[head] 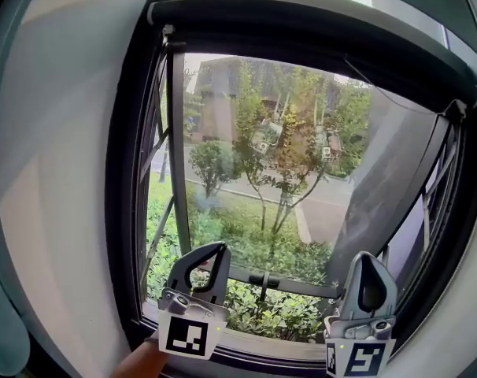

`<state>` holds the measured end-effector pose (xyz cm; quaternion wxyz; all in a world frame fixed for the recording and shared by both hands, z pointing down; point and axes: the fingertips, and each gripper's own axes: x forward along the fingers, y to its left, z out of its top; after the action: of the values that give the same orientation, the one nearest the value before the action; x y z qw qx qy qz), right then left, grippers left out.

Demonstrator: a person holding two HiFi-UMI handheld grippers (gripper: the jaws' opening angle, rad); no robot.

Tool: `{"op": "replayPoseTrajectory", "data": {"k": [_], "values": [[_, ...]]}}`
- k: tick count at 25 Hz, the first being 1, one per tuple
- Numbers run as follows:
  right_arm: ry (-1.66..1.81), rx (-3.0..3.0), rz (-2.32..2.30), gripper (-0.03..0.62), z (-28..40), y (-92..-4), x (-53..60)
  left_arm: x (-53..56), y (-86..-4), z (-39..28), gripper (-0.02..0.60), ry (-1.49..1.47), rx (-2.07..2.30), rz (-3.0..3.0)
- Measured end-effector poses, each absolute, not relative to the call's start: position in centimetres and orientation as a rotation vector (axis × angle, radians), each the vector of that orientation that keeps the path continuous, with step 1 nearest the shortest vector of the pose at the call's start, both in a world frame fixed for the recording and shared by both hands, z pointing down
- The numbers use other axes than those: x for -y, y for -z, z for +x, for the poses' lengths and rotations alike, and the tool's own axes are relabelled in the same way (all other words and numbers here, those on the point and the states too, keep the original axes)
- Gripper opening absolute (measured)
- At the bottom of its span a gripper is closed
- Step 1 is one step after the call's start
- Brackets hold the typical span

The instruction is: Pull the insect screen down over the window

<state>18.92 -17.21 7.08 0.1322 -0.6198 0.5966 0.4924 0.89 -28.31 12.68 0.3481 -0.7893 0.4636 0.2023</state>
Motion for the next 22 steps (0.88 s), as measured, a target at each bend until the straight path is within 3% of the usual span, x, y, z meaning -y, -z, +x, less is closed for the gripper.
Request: {"op": "replayPoseTrajectory", "data": {"k": [11,22], "values": [[-1.655,-1.607,-1.783,0.008,17.3,0.9,16.0,26.1,-2.6,1.8,0.006,-0.623,-1.136,-1.893],[-1.735,-1.590,-1.830,0.008,16.8,4.1,17.5,25.1,1.8,3.6,0.006,-0.657,-1.075,-1.843]]}}
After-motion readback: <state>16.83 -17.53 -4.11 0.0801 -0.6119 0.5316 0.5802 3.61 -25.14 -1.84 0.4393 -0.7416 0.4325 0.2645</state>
